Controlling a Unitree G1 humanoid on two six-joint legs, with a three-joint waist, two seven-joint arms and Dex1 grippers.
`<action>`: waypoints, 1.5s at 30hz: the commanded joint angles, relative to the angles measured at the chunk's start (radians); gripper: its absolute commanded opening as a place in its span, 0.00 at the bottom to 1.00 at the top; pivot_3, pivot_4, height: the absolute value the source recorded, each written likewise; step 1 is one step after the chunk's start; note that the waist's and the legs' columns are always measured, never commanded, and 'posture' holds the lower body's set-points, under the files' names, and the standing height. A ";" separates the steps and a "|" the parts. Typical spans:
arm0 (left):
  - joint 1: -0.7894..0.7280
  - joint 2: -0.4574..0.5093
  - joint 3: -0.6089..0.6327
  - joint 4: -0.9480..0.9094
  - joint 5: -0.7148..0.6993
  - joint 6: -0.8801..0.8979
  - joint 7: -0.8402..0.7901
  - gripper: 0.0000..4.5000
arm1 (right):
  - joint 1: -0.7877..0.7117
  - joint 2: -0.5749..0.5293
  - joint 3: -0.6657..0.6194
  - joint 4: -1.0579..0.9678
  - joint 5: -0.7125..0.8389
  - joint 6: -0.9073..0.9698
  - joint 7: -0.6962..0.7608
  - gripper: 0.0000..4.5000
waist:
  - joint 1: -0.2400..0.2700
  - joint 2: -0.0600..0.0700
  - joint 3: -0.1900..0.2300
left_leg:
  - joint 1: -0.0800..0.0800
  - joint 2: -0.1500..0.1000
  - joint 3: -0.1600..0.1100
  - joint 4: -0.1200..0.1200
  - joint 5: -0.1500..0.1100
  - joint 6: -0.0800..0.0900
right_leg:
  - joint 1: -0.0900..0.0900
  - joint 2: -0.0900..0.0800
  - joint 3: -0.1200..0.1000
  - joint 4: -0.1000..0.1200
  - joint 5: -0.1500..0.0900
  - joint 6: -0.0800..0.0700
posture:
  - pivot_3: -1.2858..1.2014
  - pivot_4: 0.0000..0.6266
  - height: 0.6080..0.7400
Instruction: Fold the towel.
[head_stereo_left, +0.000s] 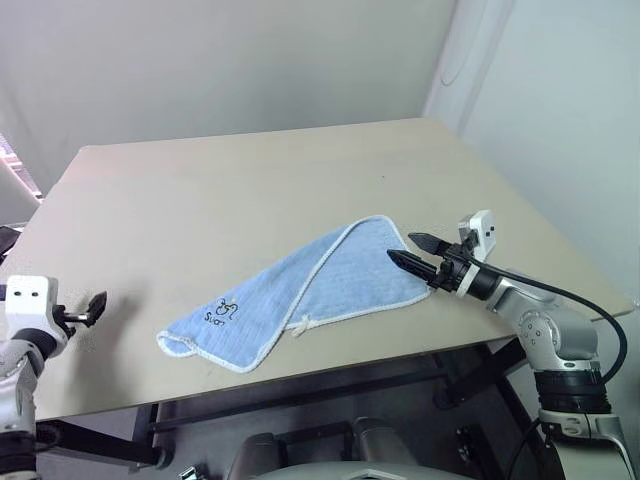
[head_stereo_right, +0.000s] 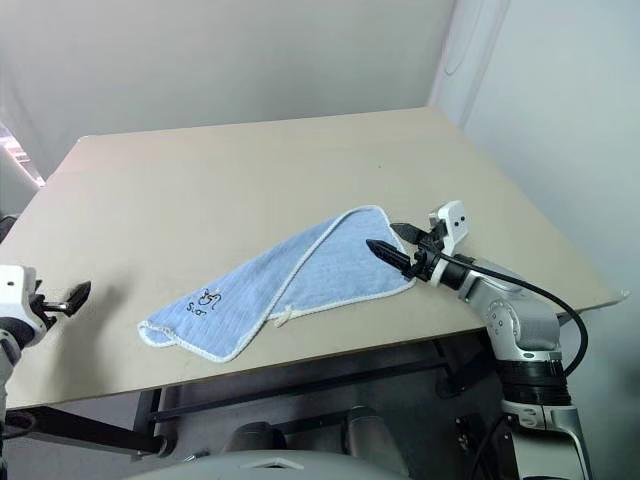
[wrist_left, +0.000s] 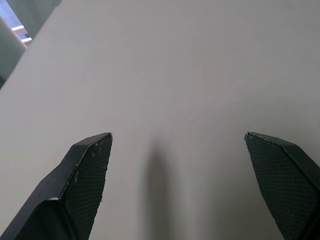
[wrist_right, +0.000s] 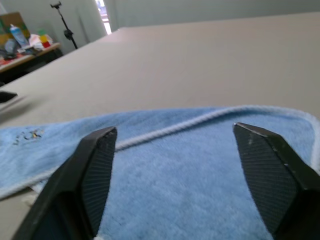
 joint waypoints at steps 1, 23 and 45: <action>-0.020 0.023 0.038 -0.058 -0.019 0.009 0.007 1.00 | -0.027 0.009 -0.007 -0.028 0.014 -0.021 0.004 0.85 | -0.001 0.000 0.000 | 0.000 0.000 0.000 0.000 0.000 0.000 | 0.000 0.000 0.000 0.000 0.000 0.000 | 0.52 0.00 0.92; -0.011 -0.076 -0.124 -0.291 -0.076 0.100 -0.125 1.00 | -0.503 0.076 0.088 0.675 -0.220 -0.047 -0.142 0.85 | -0.012 0.001 0.001 | 0.000 -0.001 0.001 0.000 0.000 0.000 | 0.000 0.001 0.001 0.000 0.001 -0.002 | 0.52 0.00 0.92; 0.054 -0.185 -0.181 -0.565 -0.031 0.135 0.027 1.00 | -0.804 0.282 0.044 1.414 -0.546 -0.423 -0.505 0.85 | -0.039 0.001 0.001 | 0.000 -0.001 0.000 -0.002 0.000 0.000 | -0.001 0.002 0.002 0.003 0.002 -0.002 | 0.52 0.00 0.92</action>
